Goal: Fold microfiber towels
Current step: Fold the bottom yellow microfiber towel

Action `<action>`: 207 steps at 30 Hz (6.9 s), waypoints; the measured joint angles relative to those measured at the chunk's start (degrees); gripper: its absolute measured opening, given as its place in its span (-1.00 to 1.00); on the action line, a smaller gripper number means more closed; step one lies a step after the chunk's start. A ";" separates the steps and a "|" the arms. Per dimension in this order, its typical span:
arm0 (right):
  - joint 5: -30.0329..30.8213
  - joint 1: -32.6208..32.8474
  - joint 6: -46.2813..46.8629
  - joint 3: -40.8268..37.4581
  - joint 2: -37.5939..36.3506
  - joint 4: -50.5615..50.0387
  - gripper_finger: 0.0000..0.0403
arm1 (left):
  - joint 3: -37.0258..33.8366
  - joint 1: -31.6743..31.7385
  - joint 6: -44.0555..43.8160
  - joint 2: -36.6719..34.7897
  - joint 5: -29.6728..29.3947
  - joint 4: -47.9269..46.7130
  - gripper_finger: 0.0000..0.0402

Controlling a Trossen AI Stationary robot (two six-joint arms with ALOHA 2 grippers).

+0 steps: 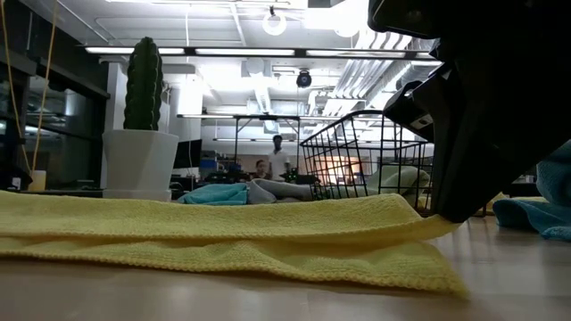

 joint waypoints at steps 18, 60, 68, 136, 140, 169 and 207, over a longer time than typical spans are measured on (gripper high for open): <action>-0.15 -0.02 0.02 -0.02 0.00 0.02 -1.00 | -0.02 -0.01 2.33 0.00 -1.62 -0.37 -0.35; -2.45 0.00 0.03 3.43 -0.31 -3.46 -1.00 | -0.66 0.13 -0.31 -4.15 -3.44 -0.01 -0.99; -3.89 0.02 0.45 5.86 -0.31 -2.46 -1.00 | -0.28 0.13 -2.15 -7.93 -5.96 -4.99 -1.00; -0.52 0.35 9.21 15.97 6.59 -12.95 -0.32 | -6.62 -1.11 -8.26 -13.06 3.15 -3.70 -0.99; 6.10 0.35 8.48 18.65 6.43 -17.60 -0.18 | -6.62 -1.11 -8.25 -14.49 3.09 -4.69 -0.98; 5.25 -1.61 2.22 10.63 6.54 -0.59 -0.97 | -6.58 -0.53 -7.95 -18.10 -7.02 -4.15 -0.24; 17.98 -9.31 -11.67 12.94 -0.90 -29.45 -1.00 | -6.60 11.51 11.46 -20.49 -22.60 4.77 -0.21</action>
